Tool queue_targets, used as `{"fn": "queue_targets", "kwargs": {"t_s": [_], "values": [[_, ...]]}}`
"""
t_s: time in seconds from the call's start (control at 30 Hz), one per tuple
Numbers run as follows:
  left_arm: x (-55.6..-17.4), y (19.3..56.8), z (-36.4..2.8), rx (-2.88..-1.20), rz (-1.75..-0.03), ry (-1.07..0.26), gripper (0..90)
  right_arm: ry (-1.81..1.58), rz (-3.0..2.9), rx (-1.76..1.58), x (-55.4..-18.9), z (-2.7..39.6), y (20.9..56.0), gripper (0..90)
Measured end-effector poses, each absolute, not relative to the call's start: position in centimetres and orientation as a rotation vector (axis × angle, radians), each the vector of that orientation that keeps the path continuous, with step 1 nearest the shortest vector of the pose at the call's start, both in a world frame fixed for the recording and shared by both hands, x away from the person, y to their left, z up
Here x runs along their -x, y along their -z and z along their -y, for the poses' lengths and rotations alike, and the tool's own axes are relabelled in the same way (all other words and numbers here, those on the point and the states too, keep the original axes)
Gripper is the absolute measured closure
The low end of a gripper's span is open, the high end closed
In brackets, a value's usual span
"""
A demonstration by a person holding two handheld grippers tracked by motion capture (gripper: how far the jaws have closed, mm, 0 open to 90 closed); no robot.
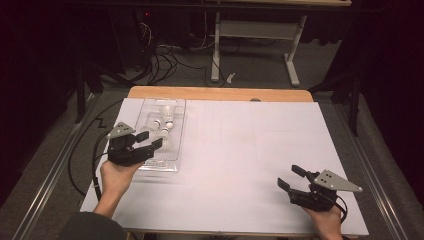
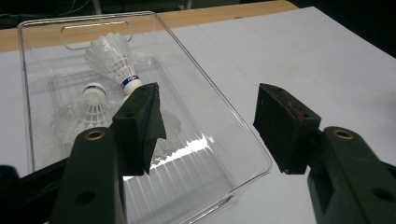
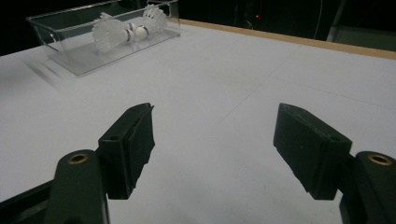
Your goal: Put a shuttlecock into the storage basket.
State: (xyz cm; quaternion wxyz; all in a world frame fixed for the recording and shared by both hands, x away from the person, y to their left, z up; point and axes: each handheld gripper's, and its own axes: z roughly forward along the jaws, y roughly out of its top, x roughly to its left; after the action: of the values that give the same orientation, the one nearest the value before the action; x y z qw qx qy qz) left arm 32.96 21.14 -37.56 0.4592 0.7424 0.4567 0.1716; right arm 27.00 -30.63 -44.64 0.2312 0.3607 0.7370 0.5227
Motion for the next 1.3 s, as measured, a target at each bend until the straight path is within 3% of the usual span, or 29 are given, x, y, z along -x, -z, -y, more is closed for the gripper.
{"fn": "queue_targets", "kwargs": {"t_s": [1.3], "values": [[-30.6,38.7,-21.9,-1.795,-1.109,-0.456,40.9,-1.434,-2.031,-0.992,-27.0,30.6,44.7,29.2]]}}
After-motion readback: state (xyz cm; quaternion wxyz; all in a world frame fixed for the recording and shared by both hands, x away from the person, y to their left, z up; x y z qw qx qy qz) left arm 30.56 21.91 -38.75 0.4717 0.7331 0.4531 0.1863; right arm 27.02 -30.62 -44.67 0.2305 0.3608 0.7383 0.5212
